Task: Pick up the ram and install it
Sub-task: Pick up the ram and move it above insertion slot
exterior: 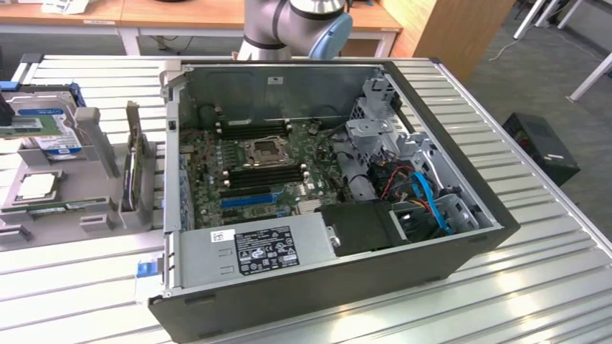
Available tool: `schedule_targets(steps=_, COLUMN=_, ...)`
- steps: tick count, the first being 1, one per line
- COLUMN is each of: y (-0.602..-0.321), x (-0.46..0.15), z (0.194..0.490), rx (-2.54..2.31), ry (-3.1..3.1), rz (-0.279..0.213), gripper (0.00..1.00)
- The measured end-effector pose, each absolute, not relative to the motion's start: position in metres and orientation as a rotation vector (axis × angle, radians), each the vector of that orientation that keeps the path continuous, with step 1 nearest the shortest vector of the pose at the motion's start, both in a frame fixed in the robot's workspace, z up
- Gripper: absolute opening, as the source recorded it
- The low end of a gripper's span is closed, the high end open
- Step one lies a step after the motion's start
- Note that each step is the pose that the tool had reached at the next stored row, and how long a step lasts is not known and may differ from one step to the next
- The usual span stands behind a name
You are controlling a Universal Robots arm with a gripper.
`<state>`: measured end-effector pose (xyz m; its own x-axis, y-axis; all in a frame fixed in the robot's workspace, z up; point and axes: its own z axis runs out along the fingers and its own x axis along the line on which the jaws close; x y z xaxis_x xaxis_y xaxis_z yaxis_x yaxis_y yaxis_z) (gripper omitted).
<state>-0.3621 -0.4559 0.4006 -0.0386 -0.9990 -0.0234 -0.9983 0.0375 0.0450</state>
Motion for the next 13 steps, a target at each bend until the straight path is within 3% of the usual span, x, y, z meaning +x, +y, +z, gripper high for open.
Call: schedule_targets(steps=13, y=-0.456, x=-0.342, z=0.401, rx=2.168, ry=-2.252, rz=-0.077, gripper=0.12)
